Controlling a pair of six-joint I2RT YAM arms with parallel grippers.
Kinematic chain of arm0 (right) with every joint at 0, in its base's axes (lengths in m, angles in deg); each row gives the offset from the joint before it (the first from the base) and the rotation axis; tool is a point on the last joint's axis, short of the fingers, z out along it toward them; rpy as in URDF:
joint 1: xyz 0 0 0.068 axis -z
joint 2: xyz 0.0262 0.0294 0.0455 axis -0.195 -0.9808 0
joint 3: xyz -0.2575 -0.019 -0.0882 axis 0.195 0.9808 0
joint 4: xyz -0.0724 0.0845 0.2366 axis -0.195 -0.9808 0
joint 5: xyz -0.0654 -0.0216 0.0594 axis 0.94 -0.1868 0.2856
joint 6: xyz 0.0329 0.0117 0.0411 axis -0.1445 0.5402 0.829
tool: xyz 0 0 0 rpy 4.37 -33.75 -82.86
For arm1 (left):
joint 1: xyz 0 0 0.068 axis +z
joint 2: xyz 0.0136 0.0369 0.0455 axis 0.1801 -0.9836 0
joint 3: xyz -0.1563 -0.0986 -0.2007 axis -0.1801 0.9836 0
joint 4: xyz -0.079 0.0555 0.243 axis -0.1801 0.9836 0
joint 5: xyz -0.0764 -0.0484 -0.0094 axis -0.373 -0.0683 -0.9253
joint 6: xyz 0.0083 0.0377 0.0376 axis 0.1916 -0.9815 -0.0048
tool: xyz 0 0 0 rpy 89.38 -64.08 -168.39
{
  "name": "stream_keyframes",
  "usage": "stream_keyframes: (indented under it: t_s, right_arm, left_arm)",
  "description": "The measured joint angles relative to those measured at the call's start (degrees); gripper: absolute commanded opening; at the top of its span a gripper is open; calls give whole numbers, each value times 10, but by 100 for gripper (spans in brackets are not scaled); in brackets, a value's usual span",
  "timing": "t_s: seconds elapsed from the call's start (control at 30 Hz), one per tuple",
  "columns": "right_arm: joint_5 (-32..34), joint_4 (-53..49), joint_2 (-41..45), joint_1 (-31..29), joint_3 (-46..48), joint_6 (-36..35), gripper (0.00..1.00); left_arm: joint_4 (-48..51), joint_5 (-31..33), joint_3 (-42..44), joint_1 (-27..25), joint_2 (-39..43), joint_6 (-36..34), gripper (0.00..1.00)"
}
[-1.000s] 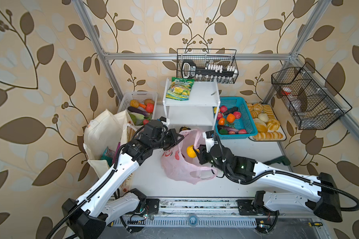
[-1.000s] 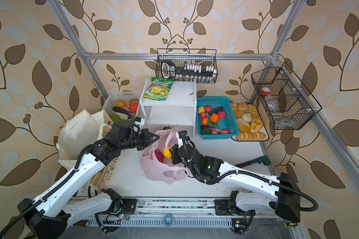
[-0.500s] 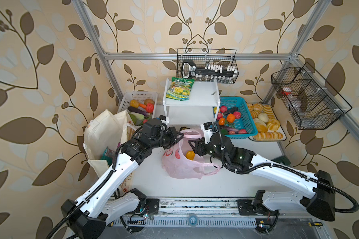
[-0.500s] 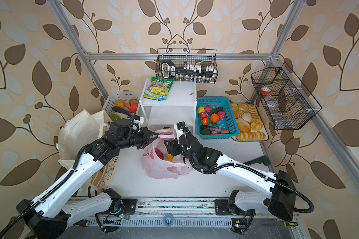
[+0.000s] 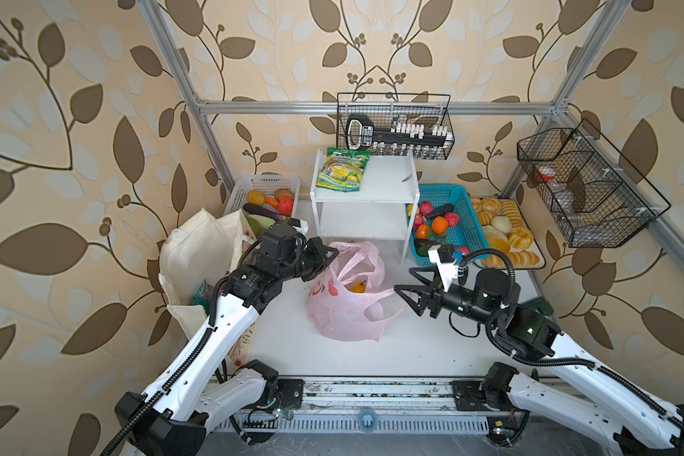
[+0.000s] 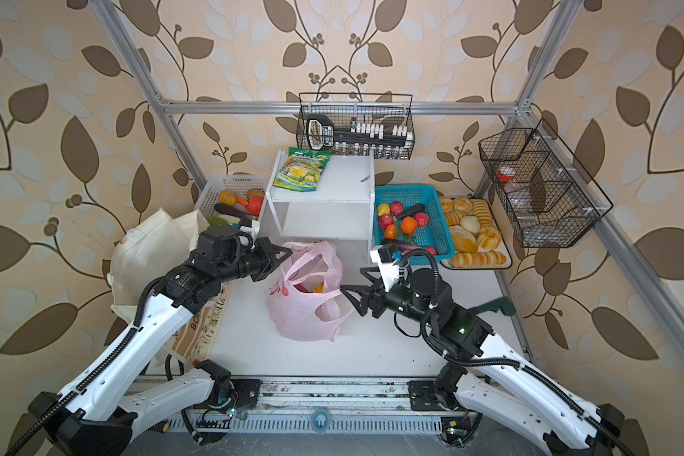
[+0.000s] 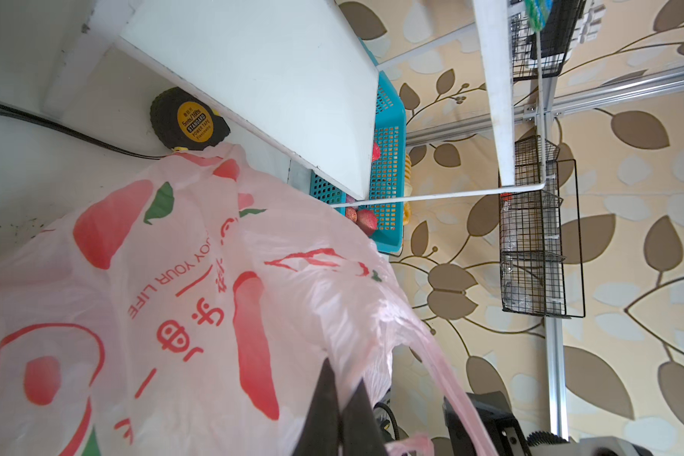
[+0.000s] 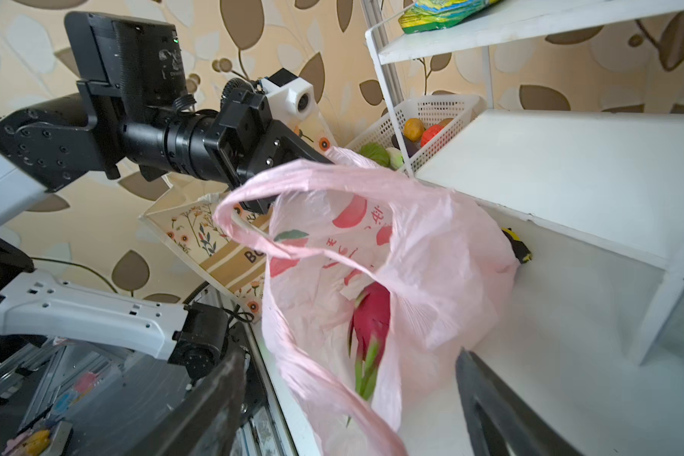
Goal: Place the mixed food into the grocery bags and tie them
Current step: 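Open the right gripper and withdraw it from the bag toward the teal basket, then lower the right gripper into the teal basket and grasp the orange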
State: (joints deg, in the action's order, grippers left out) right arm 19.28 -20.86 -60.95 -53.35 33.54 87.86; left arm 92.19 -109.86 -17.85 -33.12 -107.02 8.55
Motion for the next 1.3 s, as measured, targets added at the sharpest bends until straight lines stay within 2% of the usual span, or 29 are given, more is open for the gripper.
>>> stream_keyframes:
  t_s: [0.1, 0.17, 0.3, 0.37, 0.47, 0.6, 0.8, 1.07, 1.2, 1.3]
  right_arm:
    - [3, -32, 14, 72, -2, 9, 78]
    - [23, -59, -7, 137, -11, 30, 75]
    - [53, -96, -122, 293, -37, 80, 72]
    - [86, -101, -202, 327, -55, 92, 73]
    - [144, -108, -320, 339, -108, 95, 75]
    - [201, -116, -474, 346, -241, 99, 75]
    - [226, -127, -655, 358, -425, 115, 75]
    - [217, -173, -803, 374, -571, 132, 73]
    - [213, -191, -831, 376, -587, 141, 68]
    - [211, -200, -836, 377, -587, 146, 68]
  left_arm:
    - [-1, 0, 6, 3, 2, 5, 0]
    - [-5, 0, 7, 5, 2, 5, 0]
    - [-13, -1, 10, 7, 3, 6, 0]
    - [-14, -2, 14, 7, 5, 5, 0]
    - [-15, -2, 16, 7, 7, 5, 0]
    - [-15, -4, 16, 7, 8, 2, 0]
    - [-15, -6, 16, 7, 8, -6, 0]
    - [-7, -10, 16, 7, 0, -26, 0]
    - [-1, -11, 13, 8, -4, -38, 0]
    - [0, -12, 12, 11, -4, -43, 0]
